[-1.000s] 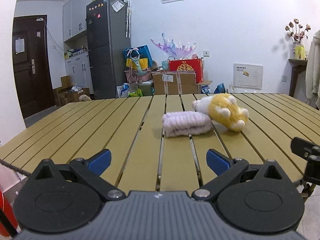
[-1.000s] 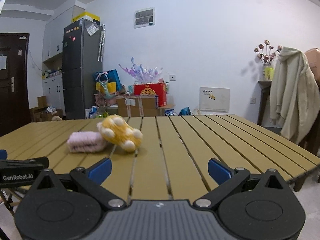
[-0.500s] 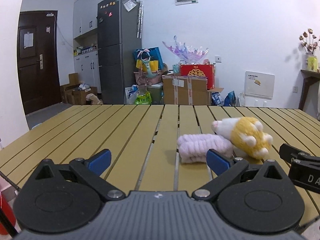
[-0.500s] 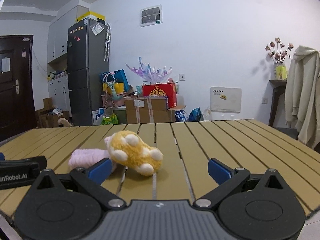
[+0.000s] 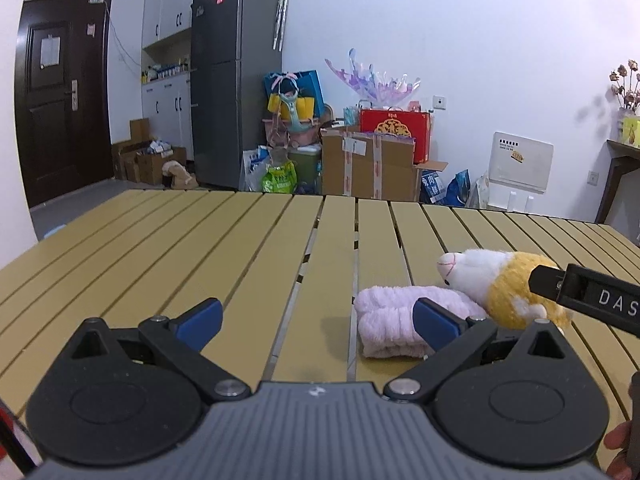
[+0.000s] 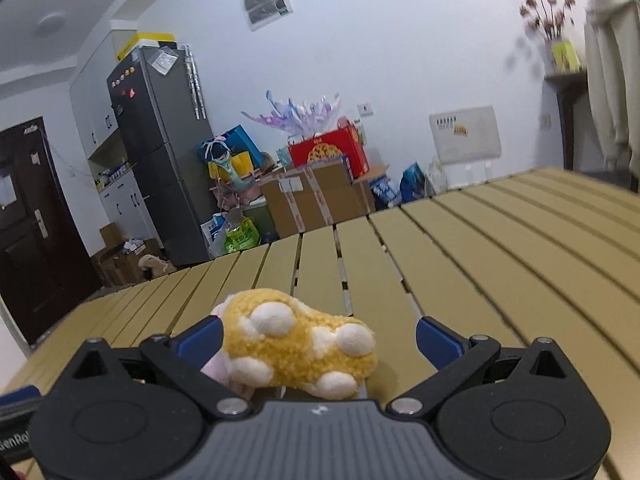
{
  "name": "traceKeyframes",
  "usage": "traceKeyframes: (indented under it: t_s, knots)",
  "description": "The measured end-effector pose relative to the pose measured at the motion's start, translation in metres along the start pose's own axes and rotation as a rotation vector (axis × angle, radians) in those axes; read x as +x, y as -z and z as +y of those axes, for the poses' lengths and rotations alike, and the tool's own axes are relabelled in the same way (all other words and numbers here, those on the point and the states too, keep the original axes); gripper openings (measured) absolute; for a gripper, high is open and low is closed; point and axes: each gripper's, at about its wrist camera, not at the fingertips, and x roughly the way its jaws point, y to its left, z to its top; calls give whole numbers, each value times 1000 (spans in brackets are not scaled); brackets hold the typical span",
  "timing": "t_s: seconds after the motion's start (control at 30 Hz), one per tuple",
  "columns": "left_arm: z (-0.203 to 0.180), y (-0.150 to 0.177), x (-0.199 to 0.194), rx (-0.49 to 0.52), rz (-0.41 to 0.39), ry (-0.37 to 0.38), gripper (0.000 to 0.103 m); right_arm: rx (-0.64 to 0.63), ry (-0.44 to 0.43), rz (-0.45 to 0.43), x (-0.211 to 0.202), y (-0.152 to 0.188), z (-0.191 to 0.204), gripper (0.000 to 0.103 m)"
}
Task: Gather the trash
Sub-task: 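Close the right gripper on the yellow plush toy, then grasp the lilac towel roll with the left gripper while the right gripper holds the plush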
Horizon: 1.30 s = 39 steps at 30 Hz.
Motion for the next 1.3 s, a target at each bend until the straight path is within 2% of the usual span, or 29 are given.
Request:
traceKeyframes:
  t_s: [0.2,0.4,0.57,0.7,1.03,1.3]
  knots:
    - [7,-4,19,-51,48,18,103,149,-73,77,29,1,-13,103]
    - [10,-3,23,-82,79,24,103,218,-109,119,54,10,-15,103]
    - [9,1,24,-95,100,32,103,219,-123,124,65,11,-13,103]
    - [4,3,22,-87,104,37,103,229,-152,126,65,10,-19,98]
    - [-3,0,17,-96,95,67,103,200,-119,46,41,4,-32,95]
    - [-17,-5,28,-124,117,138,103,186,-65,-18,21,-4,-56,94]
